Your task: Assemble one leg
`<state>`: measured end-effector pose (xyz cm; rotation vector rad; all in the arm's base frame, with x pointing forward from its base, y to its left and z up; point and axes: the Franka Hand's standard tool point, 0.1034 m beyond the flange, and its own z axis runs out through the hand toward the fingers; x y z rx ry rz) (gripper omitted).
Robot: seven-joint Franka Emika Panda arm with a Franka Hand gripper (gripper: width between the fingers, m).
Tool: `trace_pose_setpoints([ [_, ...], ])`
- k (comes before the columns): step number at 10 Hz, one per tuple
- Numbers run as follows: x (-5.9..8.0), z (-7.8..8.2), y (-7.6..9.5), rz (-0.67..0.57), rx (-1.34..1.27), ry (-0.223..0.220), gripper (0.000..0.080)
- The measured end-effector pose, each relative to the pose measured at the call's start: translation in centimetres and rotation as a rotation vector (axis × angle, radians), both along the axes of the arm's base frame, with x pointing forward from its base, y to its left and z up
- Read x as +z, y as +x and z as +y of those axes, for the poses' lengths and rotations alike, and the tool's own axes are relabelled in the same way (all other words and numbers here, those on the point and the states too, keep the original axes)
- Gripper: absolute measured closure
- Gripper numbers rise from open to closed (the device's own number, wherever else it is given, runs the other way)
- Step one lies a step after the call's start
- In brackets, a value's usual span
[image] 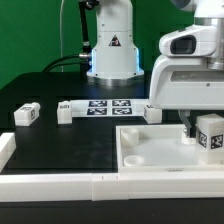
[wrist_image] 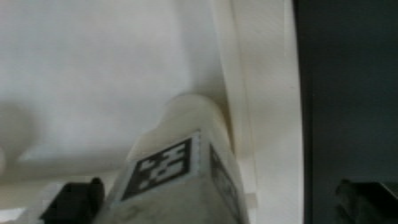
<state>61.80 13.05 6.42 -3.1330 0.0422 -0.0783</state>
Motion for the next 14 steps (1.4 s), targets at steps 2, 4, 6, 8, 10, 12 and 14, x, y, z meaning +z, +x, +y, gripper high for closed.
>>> trace_pose_setpoints([
  [2,-0.01,-0.26,0.05,-0.002,0.244,-0.030,0.0151],
  [4,-0.01,-0.37,0.09,-0.003,0.307,-0.036,0.0151],
  [6,-0.01,-0.38,0.10,-0.003,0.305,-0.036,0.0266],
  [8,0.01,-0.46,0.12,-0.004,0.254,-0.033,0.0511],
  [10,0.02,-0.48,0.20,-0.011,0.073,-0.022,0.0511],
  [12,0.08,-0.58,0.26,-0.013,-0.239,-0.009,0.0511],
  [14,0.06,-0.72,0.27,-0.009,-0.553,0.013,0.0511],
])
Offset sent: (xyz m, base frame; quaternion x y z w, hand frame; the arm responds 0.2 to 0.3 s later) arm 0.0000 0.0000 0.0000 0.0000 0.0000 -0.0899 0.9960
